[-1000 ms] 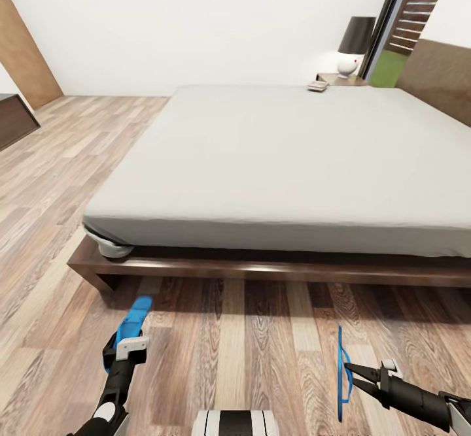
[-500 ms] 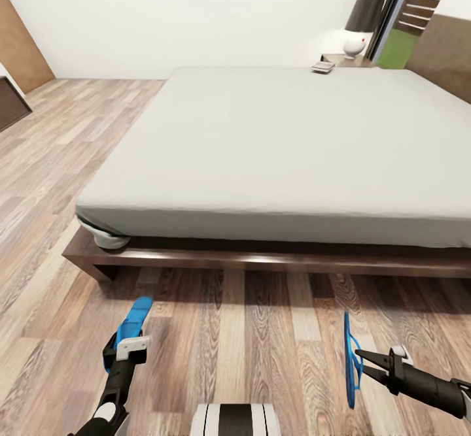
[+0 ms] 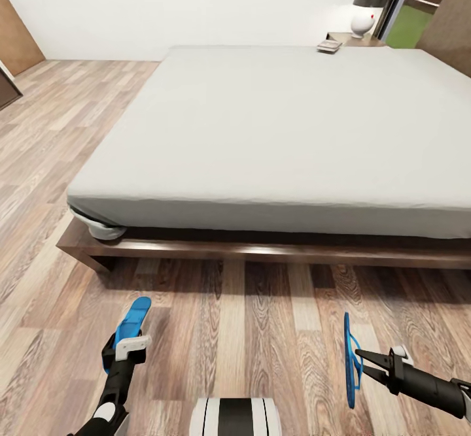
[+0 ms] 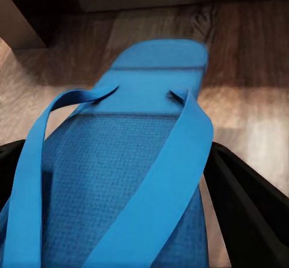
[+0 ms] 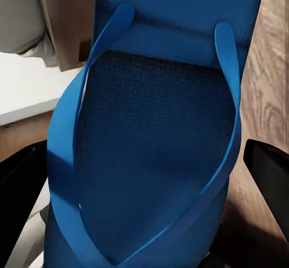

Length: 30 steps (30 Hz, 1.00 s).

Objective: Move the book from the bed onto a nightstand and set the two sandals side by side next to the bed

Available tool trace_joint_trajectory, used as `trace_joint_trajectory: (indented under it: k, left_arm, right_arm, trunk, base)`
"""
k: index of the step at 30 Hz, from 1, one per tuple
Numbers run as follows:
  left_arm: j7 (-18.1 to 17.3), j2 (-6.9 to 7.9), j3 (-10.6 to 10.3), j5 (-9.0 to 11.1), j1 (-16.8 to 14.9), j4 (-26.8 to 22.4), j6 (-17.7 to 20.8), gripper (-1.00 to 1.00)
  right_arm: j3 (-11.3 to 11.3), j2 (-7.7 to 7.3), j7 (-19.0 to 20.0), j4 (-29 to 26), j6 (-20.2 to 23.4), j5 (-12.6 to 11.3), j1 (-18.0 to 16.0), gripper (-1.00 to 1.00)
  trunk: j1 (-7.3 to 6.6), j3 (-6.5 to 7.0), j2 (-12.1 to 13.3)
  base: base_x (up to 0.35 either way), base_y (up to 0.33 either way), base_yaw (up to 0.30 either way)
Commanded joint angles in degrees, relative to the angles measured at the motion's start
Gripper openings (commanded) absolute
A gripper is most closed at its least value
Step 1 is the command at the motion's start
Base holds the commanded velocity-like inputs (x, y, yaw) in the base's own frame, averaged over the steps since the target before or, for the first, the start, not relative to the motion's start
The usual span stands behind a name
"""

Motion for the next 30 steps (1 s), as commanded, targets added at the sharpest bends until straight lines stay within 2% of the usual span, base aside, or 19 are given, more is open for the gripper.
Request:
trace_joint_trajectory:
  k: [1,3,4,5,8,17,24,30]
  left_arm:
    - [0.65,0.08,-0.19,0.20,-0.03,0.00,-0.19,-1.00]
    - [0.95,0.06,1.22,0.85,-0.03,-0.04,-0.38,-1.00]
    - [1.13,0.02,3.15,1.35,-0.03,-0.10,-0.54,-1.00]
    - [1.18,0.01,4.02,1.48,-0.03,-0.12,-0.64,-1.00]
    - [1.23,-0.01,5.34,1.64,-0.03,-0.15,-0.76,-1.00]
    - [1.09,-0.05,5.65,1.55,-0.03,-0.16,-0.77,-1.00]
    - [1.08,-0.10,5.64,1.53,-0.03,-0.14,-0.73,-1.00]
    - [1.08,-0.10,5.64,1.53,-0.03,-0.16,-0.72,-1.00]
  right_arm:
    - [-0.04,-0.01,0.11,-0.01,0.61,-0.15,-0.01,-1.00]
    - [-0.04,-0.01,0.12,-0.01,0.61,-0.15,-0.01,-1.00]
    - [-0.04,-0.02,0.11,-0.01,0.61,-0.15,-0.01,-1.00]
    - [-0.04,-0.02,0.10,-0.01,0.61,-0.15,-0.01,-1.00]
    - [-0.04,-0.02,0.09,-0.01,0.61,-0.15,-0.01,-1.00]
    - [-0.04,-0.02,0.10,-0.01,0.61,-0.15,-0.01,-1.00]
    - [-0.04,-0.02,0.06,-0.01,0.61,-0.15,-0.01,-1.00]
    - [-0.04,-0.01,0.06,-0.01,0.61,-0.15,-0.01,-1.00]
  trunk:
    - [0.01,-0.26,-0.03]
    - [0.06,-0.70,-0.06]
    - [0.09,-0.93,-0.07]
    - [0.12,-1.15,-0.08]
    - [0.19,-1.81,-0.12]
    - [0.43,-3.81,-0.24]
    - [0.43,-3.81,-0.24]
    - [0.58,-5.14,-0.32]
  base:
    - [0.000,0.000,0.000]
    - [0.000,0.000,0.000]
    - [0.000,0.000,0.000]
    - [0.000,0.000,0.000]
    - [0.000,0.000,0.000]
    - [0.000,0.000,0.000]
    - [0.000,0.000,0.000]
    - [0.000,0.000,0.000]
